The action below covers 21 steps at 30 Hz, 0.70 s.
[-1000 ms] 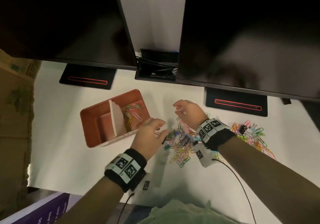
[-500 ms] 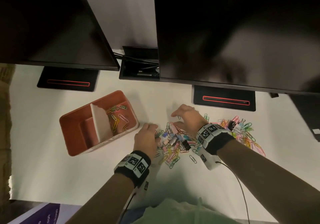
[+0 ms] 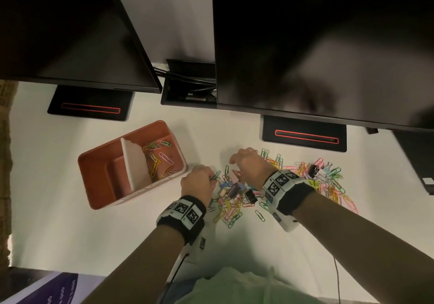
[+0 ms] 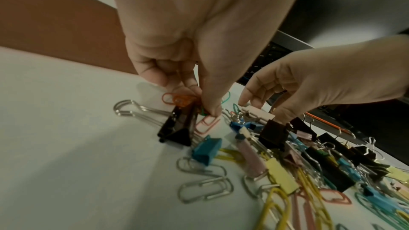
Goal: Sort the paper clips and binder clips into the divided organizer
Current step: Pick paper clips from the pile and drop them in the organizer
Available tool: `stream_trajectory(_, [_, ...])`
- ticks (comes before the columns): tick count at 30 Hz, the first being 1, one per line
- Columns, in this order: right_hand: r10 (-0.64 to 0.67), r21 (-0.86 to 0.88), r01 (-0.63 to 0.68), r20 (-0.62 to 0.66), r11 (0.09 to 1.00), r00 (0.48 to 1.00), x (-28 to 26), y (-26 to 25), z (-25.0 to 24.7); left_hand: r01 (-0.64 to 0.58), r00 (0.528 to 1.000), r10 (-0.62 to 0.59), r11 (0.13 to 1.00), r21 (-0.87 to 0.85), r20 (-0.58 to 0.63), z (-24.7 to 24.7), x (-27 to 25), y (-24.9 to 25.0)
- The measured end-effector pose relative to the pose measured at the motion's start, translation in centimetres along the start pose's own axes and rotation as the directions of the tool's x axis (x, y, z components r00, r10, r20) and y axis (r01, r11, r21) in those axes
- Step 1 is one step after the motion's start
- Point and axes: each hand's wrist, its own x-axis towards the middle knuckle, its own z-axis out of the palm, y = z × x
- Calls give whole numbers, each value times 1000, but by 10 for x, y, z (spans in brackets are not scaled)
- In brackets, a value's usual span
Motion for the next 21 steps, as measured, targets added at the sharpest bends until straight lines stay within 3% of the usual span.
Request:
stream_trajectory(4, [34, 36, -34, 10, 999, 999, 3, 0, -4, -2, 999, 1, 1000, 6, 33, -5, 1, 2])
stream_trajectory(8, [62, 44, -65, 54, 997, 997, 4, -2, -8, 40, 998, -32, 989, -142, 59, -14, -1, 5])
stream_trajectory(14, [125, -21, -124, 63, 992, 990, -1, -3, -5, -72, 997, 58, 942, -328, -51, -38, -15, 8])
stream_trajectory(18, [108, -35, -108, 11, 994, 994, -8, -7, -5, -140, 989, 100, 874, -465, -111, -60, -28, -1])
stream_trajectory(21, [66, 9, -65, -91, 998, 994, -15, -14, -18, -116, 990, 43, 780, -615, -132, -83, -35, -11])
